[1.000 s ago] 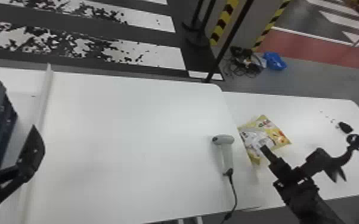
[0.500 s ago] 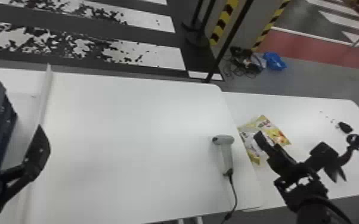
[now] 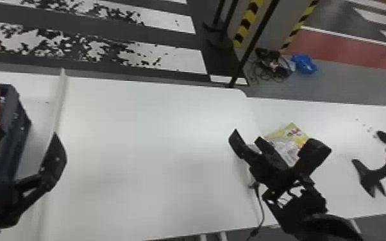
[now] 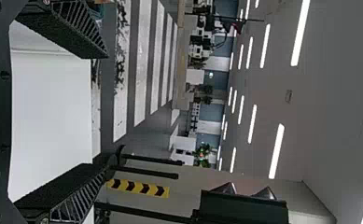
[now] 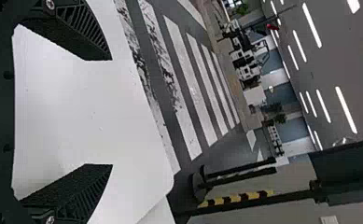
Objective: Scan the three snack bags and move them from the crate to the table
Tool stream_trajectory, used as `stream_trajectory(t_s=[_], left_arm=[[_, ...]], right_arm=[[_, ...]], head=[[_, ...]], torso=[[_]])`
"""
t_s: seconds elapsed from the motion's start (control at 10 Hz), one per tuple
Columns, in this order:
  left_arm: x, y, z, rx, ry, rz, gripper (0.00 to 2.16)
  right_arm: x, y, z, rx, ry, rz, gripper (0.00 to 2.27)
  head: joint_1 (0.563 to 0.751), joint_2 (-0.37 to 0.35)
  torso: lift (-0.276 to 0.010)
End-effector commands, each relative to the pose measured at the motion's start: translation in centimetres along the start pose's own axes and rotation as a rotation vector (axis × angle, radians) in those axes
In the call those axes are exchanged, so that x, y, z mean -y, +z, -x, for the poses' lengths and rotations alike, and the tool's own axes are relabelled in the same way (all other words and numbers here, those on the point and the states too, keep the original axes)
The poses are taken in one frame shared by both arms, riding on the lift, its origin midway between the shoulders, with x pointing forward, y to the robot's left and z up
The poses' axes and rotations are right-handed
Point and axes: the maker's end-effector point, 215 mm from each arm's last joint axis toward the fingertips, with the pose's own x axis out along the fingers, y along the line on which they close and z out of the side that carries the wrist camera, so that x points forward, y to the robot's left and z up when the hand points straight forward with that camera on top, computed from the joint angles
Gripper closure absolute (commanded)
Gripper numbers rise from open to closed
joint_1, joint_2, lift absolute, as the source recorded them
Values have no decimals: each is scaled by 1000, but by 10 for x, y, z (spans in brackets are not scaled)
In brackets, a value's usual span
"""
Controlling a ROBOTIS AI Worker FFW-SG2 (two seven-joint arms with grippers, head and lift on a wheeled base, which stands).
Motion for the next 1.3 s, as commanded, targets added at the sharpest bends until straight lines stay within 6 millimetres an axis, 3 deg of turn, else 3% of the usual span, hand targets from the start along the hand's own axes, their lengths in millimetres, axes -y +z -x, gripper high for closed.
stream_trajectory(t_s=[0.0, 0.2, 0.4, 0.6, 0.8, 1.0, 1.2], left_arm=[[0, -2, 0, -6, -1, -2, 33], [0, -8, 0, -28, -6, -3, 33], [-2, -14, 3, -39, 2, -2, 33], [-10, -10, 8, -27, 17, -6, 33], [-23, -12, 17, -32, 38, -4, 33], [-40, 10, 20, 22, 37, 7, 66], [-74, 23, 19, 38, 94, -20, 66]], right_arm=[[-56, -14, 4, -4, 57, 59, 76], [-118, -17, 13, 56, 118, 130, 80], [-161, -16, 29, 142, 134, 200, 80], [-160, -19, 38, 173, 123, 184, 80], [-127, 0, 45, 242, 40, 177, 80], [-124, 6, 47, 266, 35, 175, 80], [-126, 5, 47, 267, 38, 177, 80]], head=[[695, -224], [695, -129], [695, -61], [695, 4], [695, 6], [695, -18], [695, 3]], torso=[[-62], [-62], [-62], [-62], [-62], [-62], [-62]])
